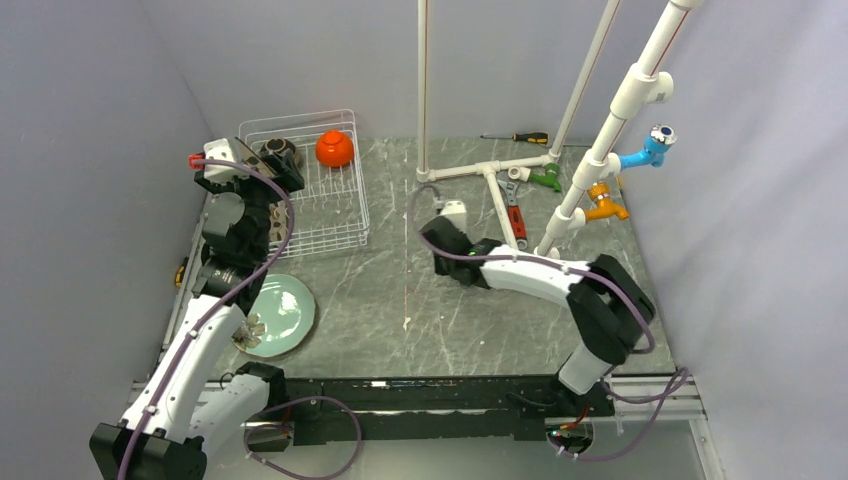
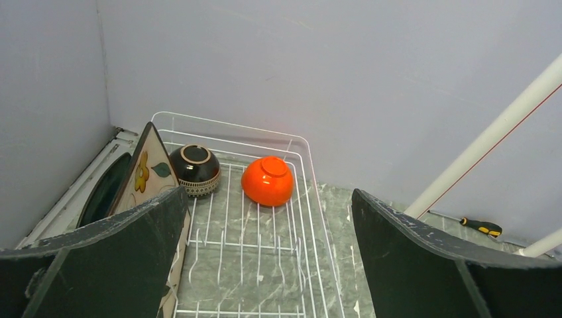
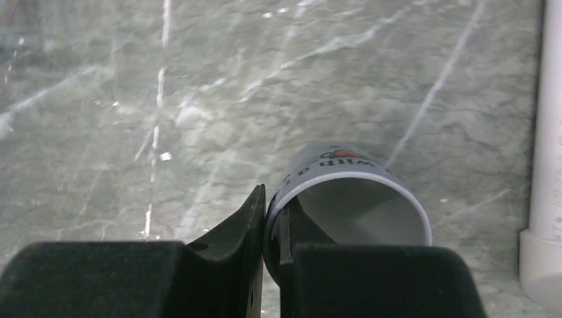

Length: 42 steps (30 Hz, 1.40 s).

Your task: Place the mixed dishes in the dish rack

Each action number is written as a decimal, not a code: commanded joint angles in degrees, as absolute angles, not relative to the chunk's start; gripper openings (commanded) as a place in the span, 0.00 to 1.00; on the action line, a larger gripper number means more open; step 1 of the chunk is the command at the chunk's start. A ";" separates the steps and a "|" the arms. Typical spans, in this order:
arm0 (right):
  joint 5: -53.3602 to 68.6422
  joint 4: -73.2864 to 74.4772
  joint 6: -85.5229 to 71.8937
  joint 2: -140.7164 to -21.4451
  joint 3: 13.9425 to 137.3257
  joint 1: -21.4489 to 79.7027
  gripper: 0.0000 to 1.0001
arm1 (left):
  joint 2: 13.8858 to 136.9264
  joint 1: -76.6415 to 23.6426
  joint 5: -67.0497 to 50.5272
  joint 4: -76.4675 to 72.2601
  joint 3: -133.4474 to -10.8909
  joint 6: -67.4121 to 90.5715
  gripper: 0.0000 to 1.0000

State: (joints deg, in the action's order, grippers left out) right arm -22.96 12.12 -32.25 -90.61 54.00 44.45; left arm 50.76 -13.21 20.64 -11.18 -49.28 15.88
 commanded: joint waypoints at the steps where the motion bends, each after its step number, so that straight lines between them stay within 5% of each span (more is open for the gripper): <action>1: -33.58 24.09 -29.60 -98.60 63.43 50.19 0.00 | 50.88 -13.54 19.14 -11.03 -52.03 17.09 0.99; 10: -25.27 19.08 -32.38 -96.17 63.03 51.35 0.00 | 53.83 -13.56 8.87 -13.10 -52.27 19.31 0.99; 19: -14.38 17.51 -39.85 -87.22 66.99 48.91 0.00 | 55.37 -14.26 -11.48 -34.92 -45.78 21.88 0.98; 32: 22.25 -34.26 -39.29 -61.12 43.09 49.55 0.00 | 54.27 -17.62 -32.01 -40.22 -48.49 20.39 0.99; 42: 18.73 -48.24 -41.61 -49.83 32.57 49.84 0.00 | 55.38 -24.25 -35.12 -38.46 -51.23 23.58 0.99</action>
